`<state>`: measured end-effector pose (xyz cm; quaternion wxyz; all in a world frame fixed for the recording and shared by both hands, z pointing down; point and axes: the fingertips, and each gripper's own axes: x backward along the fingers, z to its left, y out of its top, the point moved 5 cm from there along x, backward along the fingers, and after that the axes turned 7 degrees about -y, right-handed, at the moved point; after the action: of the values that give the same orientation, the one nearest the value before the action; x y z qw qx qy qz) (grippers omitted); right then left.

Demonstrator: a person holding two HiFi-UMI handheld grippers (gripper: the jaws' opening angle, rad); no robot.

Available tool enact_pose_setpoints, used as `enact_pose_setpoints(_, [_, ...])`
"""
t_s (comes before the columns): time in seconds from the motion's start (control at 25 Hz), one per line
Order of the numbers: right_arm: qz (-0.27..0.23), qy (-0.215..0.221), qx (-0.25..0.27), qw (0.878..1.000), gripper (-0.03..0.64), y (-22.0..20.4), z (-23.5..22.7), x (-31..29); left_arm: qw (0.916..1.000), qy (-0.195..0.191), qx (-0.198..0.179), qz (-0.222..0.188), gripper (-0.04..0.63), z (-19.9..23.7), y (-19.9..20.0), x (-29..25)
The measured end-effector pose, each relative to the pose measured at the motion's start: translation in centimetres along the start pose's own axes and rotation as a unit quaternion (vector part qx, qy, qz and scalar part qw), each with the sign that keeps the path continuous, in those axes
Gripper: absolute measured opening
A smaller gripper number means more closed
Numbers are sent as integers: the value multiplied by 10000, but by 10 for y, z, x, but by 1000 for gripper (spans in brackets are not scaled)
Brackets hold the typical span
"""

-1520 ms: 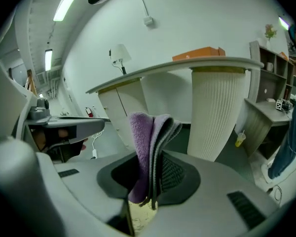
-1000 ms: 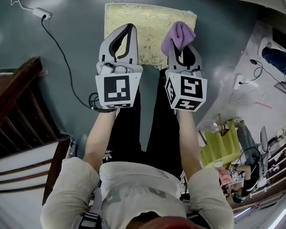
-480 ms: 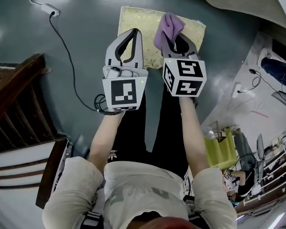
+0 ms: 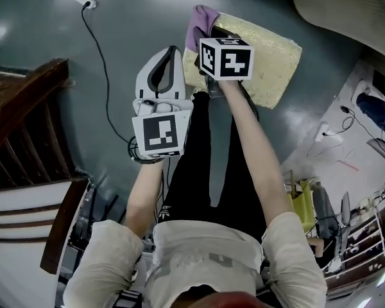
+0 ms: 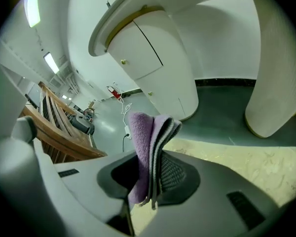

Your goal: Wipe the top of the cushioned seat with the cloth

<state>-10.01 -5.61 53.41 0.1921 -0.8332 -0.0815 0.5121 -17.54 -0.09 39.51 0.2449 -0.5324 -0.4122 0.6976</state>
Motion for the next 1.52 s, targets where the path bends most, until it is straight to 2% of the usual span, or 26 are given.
enact_pose_setpoints(0.32, [394, -223, -339, 9984, 89, -1, -1, -33, 9991, 110, 71, 392, -8, 15, -18, 12])
enact_pose_setpoints(0.64, [398, -68, -278, 9988, 89, -5, -9, -36, 9997, 61, 206, 127, -8, 6, -11, 3])
enact_pose_setpoints(0.96, [291, -188, -272, 9990, 89, -6, -15, -25, 9998, -36, 122, 137, -8, -3, -4, -4])
enact_pose_setpoints(1.24, [346, -502, -181, 9980, 89, -9, -50, 1, 9995, -144, 44, 291, -8, -21, 0, -10])
enact_pose_setpoints(1.52, [360, -891, -374, 9947, 89, -23, -110, 38, 9992, -391, -79, 33, -8, -60, 18, -24])
